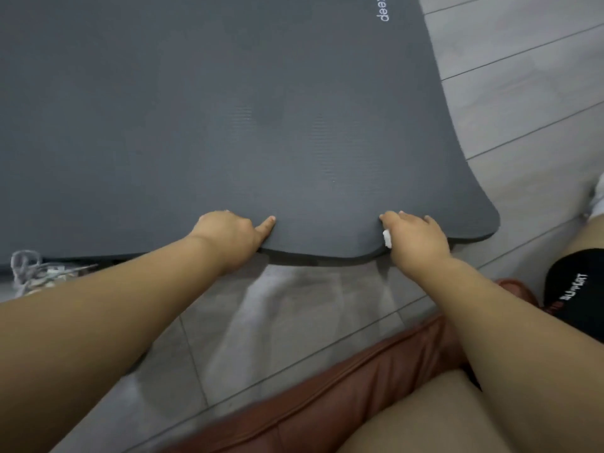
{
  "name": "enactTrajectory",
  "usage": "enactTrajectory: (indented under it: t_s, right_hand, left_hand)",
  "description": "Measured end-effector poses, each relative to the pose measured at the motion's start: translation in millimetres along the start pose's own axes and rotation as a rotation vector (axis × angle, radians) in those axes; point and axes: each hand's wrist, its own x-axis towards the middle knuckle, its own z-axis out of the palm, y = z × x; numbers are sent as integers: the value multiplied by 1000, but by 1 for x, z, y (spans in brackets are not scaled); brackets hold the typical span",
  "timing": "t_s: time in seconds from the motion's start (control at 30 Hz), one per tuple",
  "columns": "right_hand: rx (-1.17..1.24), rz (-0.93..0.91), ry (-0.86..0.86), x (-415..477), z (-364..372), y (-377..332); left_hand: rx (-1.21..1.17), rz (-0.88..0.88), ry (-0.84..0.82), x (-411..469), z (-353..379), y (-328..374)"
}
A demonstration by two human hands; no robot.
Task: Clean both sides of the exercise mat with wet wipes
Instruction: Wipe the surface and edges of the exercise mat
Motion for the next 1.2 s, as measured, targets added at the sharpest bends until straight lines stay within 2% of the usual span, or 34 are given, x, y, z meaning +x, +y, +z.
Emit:
enactTrajectory:
  t_s: [0.1, 0.2, 0.27, 0.37, 0.57, 0.67, 0.8, 0.9, 1.07, 1.13, 1.2]
  right_hand:
    - [67, 37, -42, -3, -20, 13]
    - [330, 46, -83, -9, -34, 21]
    - [446, 76, -33, -9, -31, 21]
    - [403, 174, 45, -1, -14, 19]
    - [613, 371, 76, 28, 14, 12]
    - [539, 392, 133, 36, 29, 5]
    - [445, 358, 353, 35, 44, 2]
    - [385, 358, 384, 32, 50, 7]
    - [490, 385, 390, 27, 44, 8]
    - [490, 372, 368, 21, 49, -4]
    - [494, 284, 376, 13, 57, -27]
  left_hand:
    - [-12, 63, 31, 1, -15, 21]
    - [-21, 109, 69, 6, -17, 39]
    - [-27, 124, 102, 11, -12, 45]
    - [-68, 111, 109, 16, 1, 47]
    - [-147, 42, 52, 23, 32, 52]
    - [-183, 33, 101, 24, 38, 50]
    - [-204, 10, 197, 22, 38, 38]
    - [-250, 4, 269, 24, 45, 27]
    - [-529, 90, 579, 32, 73, 8]
    - [-553, -24, 559, 34, 82, 10]
    - [-598, -162, 496, 33, 83, 19]
